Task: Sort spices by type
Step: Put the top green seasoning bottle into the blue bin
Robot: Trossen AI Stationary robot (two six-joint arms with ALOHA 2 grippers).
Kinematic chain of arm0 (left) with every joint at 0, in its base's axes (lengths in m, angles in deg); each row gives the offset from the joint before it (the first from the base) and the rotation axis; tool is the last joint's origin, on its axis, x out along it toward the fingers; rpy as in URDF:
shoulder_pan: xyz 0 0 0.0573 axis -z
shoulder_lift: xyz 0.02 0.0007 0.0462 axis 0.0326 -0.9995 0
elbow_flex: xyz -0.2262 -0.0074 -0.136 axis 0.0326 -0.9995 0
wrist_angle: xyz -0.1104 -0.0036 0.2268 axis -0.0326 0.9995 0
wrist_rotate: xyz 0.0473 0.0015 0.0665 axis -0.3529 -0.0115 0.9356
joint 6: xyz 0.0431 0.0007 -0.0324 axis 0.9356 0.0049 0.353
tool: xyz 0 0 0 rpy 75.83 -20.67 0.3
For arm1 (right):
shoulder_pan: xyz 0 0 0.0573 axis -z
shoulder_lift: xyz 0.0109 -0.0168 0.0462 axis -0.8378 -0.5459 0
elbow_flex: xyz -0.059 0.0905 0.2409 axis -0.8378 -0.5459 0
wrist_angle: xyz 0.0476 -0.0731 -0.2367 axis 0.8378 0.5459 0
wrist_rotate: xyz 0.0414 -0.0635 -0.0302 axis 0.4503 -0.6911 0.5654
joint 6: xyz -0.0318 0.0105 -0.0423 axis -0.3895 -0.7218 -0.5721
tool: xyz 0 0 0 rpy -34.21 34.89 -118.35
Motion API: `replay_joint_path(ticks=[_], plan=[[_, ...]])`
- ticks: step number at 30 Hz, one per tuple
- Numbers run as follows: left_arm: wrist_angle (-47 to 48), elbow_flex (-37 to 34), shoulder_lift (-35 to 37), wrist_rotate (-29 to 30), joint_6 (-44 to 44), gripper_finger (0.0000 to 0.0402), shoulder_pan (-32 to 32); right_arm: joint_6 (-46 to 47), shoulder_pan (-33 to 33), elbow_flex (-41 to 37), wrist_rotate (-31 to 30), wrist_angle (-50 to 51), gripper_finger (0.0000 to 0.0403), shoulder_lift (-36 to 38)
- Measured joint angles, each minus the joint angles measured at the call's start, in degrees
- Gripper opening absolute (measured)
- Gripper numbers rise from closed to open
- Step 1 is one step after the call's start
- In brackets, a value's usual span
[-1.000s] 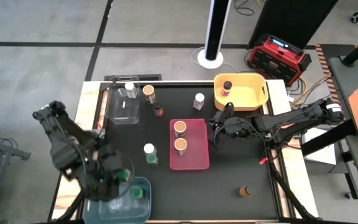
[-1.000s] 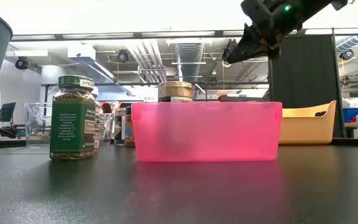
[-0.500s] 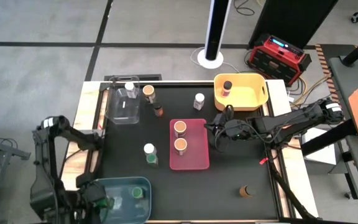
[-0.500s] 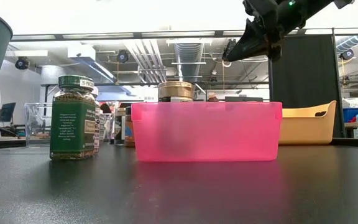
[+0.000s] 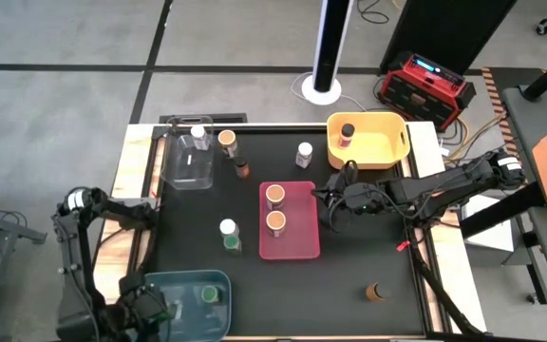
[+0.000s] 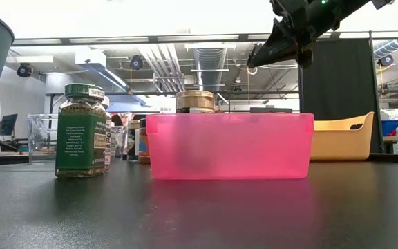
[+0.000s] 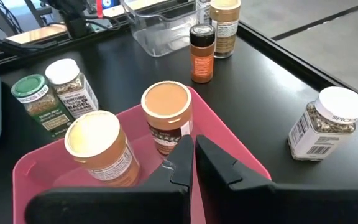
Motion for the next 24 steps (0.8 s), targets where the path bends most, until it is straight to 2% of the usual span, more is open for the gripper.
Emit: replay_joint_path(ticks=[9,24], plan=[[-1.4,-4.2,1.2,1.0,-0.7,0.019,0.0,-0.3,0.0,0.0,0.0,0.0,0.0009,0.0],[-13.6,-21.8,8.5,-1.0,-4.7,0.019,-0.1,-0.2,0.0,0.0,0.0,-0.2,0.0009,-4.2]])
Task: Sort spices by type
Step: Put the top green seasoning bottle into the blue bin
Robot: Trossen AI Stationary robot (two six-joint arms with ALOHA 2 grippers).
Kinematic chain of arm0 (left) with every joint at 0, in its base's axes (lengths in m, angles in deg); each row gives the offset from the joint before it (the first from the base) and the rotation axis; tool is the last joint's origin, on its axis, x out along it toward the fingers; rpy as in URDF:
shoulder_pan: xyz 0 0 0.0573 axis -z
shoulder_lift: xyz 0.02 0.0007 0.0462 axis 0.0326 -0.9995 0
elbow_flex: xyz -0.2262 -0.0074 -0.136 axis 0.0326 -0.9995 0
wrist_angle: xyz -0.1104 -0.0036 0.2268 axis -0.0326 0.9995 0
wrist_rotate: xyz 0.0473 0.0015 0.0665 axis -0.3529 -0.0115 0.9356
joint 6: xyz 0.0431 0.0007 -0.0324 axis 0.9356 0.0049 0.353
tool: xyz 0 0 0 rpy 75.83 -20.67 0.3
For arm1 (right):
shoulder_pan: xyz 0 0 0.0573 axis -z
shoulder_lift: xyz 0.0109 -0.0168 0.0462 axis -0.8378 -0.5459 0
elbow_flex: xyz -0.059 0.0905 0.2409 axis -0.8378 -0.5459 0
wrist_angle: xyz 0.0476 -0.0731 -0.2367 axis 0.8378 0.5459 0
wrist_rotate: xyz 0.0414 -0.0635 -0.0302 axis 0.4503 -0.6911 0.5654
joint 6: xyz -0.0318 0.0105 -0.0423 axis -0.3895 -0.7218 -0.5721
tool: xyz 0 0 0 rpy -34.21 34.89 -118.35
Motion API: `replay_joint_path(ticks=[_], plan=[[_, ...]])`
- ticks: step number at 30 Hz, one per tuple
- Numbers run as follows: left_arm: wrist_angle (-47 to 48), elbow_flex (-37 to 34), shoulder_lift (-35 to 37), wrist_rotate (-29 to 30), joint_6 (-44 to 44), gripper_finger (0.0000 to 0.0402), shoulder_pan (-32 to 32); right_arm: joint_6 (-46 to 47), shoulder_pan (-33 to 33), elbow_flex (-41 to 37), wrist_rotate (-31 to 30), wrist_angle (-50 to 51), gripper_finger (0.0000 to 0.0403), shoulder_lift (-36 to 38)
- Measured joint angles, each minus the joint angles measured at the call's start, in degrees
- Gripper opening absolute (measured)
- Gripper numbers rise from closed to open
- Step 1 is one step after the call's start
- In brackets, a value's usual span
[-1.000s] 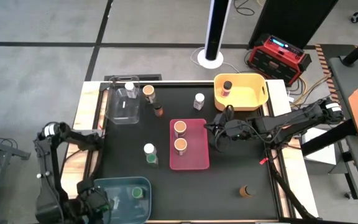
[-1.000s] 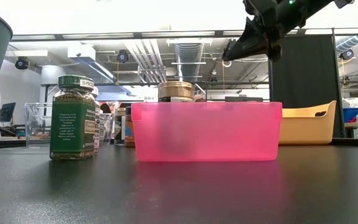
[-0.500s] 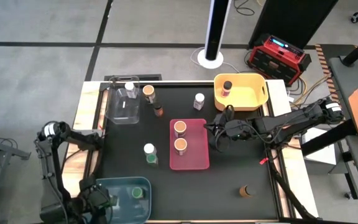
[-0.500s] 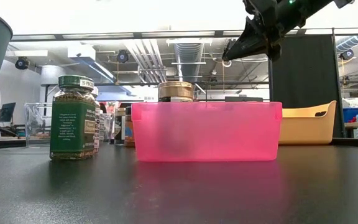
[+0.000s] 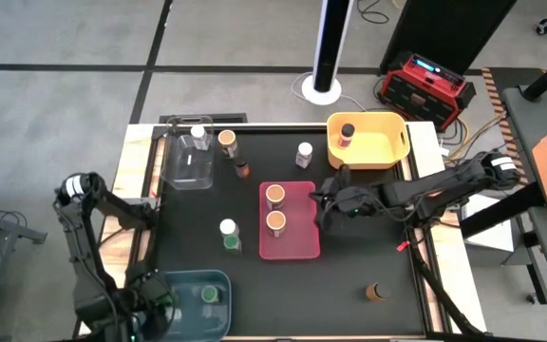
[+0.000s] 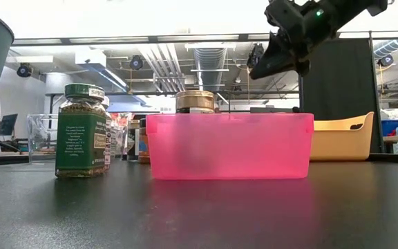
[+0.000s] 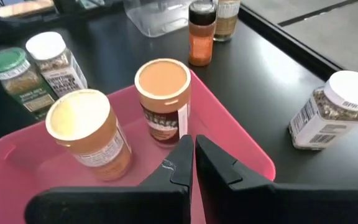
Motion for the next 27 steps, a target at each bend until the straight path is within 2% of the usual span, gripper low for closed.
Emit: replay_joint_path(ticks=[6,27], plan=[[-1.9,-3.8,0.6,-2.0,-0.3,0.019,0.0,-1.0,0.0,0.0,0.0,-4.2,0.0009,-1.3],[-1.9,-3.8,-1.0,-1.1,-2.4,0.0201,0.6,-2.1,0.0,0.0,0.0,-5.0,0.0009,-1.2]])
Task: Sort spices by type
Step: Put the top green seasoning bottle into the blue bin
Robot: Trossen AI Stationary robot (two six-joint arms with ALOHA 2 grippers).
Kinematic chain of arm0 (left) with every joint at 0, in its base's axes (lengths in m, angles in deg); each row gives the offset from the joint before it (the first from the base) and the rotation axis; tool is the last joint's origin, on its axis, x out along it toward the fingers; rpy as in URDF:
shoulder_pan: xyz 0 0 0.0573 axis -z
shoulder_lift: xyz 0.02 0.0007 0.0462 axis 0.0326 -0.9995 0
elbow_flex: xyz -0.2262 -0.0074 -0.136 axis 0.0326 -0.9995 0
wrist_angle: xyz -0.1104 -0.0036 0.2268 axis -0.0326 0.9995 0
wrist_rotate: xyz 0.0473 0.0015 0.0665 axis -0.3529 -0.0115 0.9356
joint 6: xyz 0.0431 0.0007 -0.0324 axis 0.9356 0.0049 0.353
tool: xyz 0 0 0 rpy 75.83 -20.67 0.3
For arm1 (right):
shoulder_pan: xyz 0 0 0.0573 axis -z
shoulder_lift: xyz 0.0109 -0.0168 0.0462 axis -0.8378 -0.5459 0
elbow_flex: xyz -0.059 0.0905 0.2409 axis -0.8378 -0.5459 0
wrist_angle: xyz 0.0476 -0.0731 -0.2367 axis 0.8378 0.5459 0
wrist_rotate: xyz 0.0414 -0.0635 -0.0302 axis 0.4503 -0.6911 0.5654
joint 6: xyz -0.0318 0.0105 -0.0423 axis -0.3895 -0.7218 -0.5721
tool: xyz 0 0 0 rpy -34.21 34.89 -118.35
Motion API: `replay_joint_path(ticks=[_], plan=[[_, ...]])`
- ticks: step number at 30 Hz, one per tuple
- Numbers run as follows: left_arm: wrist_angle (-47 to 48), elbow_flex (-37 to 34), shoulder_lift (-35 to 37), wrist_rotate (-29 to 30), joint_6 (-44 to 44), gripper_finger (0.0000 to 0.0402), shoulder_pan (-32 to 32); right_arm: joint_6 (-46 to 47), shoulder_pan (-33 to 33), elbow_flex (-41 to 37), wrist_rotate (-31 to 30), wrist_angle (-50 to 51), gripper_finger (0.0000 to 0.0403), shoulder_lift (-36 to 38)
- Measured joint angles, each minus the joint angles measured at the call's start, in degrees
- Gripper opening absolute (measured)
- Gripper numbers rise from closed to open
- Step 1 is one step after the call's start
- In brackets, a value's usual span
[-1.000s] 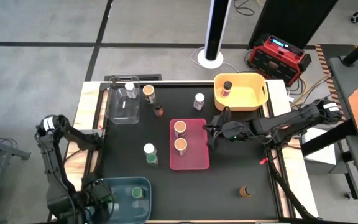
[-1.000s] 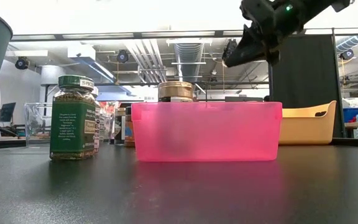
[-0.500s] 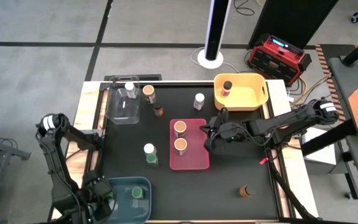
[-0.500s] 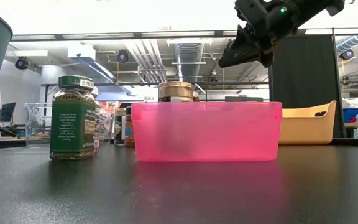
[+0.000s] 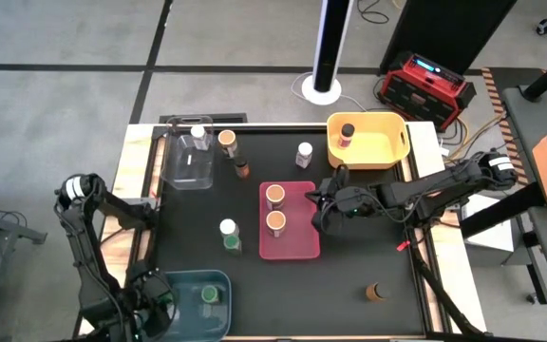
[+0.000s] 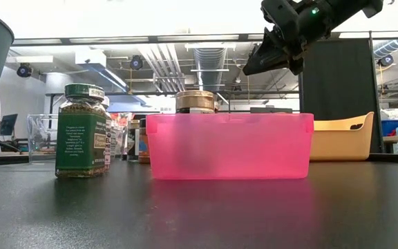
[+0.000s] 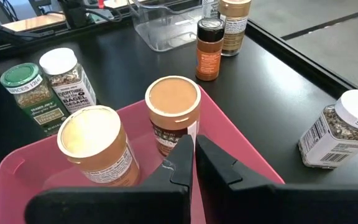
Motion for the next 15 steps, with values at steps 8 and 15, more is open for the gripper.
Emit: replay_joint_path(ticks=[8,15], plan=[[0.1,0.0,0.0,0.1,-0.1,0.0202,0.0,0.0,0.0,0.0,0.0,0.0,0.0009,0.0],[0.1,0.0,0.0,0.1,-0.6,0.0203,0.0,0.0,0.0,0.0,0.0,0.0,0.0009,0.0]])
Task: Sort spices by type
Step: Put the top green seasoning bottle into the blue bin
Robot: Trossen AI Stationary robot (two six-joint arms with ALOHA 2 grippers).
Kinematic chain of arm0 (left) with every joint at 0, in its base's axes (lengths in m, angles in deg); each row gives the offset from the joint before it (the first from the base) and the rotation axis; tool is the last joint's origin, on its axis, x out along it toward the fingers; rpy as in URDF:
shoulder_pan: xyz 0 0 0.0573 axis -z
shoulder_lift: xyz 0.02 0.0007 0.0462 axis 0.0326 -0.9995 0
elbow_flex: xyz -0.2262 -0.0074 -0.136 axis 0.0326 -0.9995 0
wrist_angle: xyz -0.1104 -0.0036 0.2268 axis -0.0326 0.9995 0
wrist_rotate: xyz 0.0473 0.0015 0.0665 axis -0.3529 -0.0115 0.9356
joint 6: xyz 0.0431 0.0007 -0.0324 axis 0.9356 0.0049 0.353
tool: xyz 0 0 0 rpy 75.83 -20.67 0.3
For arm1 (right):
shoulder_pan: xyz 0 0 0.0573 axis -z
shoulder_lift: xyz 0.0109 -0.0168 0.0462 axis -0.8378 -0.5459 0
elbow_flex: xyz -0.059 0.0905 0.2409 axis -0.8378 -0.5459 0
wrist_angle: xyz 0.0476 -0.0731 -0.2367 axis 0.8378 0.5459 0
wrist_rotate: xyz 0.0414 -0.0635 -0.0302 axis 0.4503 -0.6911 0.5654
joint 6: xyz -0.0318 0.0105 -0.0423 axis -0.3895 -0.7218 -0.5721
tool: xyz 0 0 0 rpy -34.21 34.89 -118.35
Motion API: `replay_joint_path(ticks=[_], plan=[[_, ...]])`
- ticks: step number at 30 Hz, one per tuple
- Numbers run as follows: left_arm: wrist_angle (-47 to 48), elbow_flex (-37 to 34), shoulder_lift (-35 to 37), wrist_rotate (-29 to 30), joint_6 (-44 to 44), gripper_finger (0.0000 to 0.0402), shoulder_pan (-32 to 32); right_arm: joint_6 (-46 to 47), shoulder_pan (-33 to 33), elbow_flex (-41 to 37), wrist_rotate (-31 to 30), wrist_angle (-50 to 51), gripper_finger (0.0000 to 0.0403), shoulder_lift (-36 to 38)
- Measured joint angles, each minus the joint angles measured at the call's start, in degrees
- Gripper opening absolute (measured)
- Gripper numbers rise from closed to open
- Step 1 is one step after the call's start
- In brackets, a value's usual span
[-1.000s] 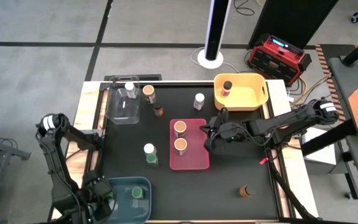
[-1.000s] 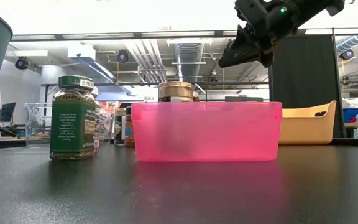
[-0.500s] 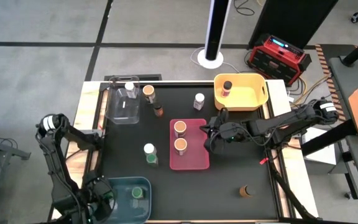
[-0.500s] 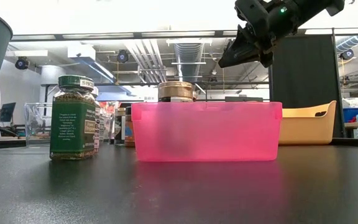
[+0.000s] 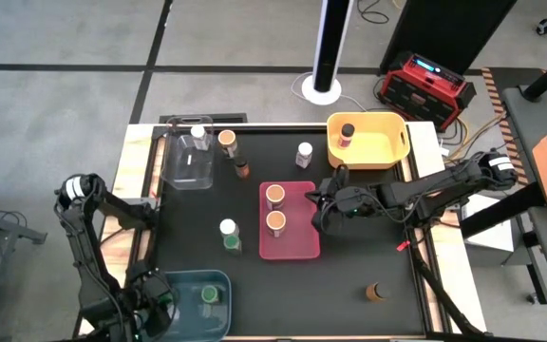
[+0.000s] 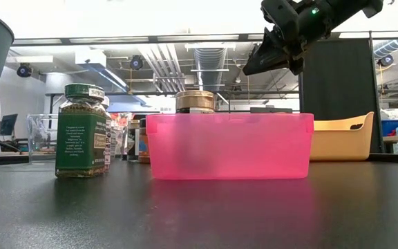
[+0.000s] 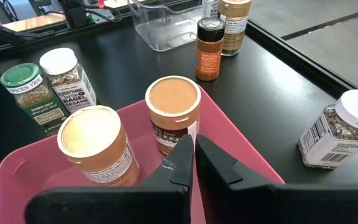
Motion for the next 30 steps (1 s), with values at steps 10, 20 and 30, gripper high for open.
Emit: replay_joint_path(ticks=[10,20,30], plan=[[0.7,0.0,0.0,-0.2,-2.4,0.0226,0.0,0.2,0.0,0.0,0.0,0.0,0.0009,0.0],[0.8,0.6,0.0,-1.5,-1.5,0.0251,0.0,0.7,0.0,0.0,0.2,0.0,0.0009,0.0],[6.8,5.0,0.0,-1.5,-0.7,0.0252,0.0,0.6,0.0,0.0,0.2,-0.2,0.0009,0.0]])
